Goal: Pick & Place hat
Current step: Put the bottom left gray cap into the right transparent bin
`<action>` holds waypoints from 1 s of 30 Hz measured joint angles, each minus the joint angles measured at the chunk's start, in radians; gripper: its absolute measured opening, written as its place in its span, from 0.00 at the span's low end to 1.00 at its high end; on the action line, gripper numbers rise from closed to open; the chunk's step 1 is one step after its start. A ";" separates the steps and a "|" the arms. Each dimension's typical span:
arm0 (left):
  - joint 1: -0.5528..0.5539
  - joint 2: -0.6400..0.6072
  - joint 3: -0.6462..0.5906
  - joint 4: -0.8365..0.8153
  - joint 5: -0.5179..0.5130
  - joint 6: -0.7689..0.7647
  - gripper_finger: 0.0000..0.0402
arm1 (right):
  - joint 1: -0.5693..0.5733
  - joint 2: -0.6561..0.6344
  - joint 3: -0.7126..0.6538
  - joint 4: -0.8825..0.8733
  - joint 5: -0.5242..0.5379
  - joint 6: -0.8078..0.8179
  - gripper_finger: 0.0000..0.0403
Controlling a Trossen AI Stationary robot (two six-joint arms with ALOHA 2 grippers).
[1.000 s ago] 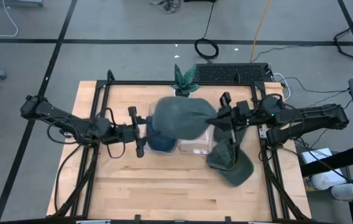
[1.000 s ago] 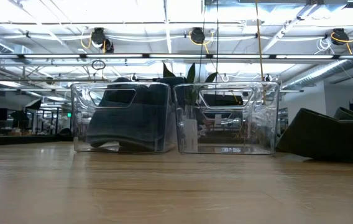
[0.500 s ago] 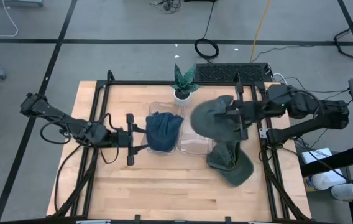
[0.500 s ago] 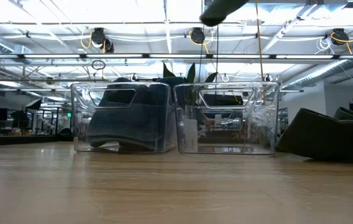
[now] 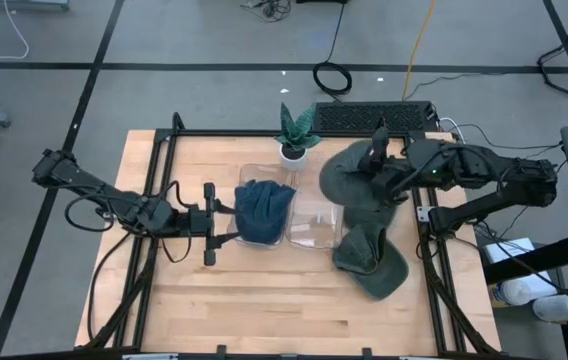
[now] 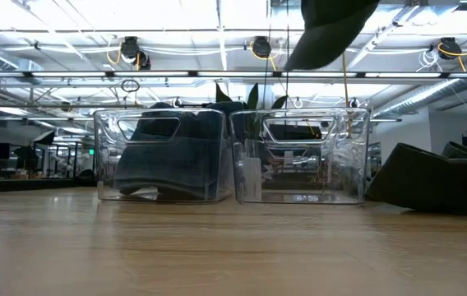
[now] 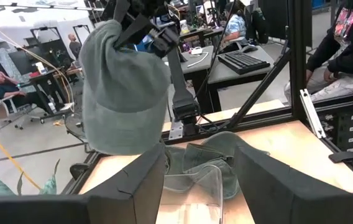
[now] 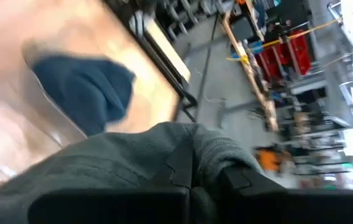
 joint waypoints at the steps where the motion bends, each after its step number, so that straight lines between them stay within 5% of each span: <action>1: 0.000 0.000 0.000 -0.001 0.000 -0.003 0.49 | 0.000 0.004 0.000 -0.001 0.019 -0.035 0.03; 11: 0.000 0.000 0.000 -0.005 0.000 -0.009 0.54 | 0.000 0.085 0.000 -0.088 0.084 -0.392 0.03; 17: 0.001 0.000 0.000 -0.005 0.000 -0.009 0.57 | 0.000 0.160 0.000 -0.203 0.137 -0.427 0.03; 30: 0.001 0.000 0.000 -0.020 -0.018 -0.047 0.57 | 0.000 0.237 -0.001 -0.148 0.160 -0.400 0.03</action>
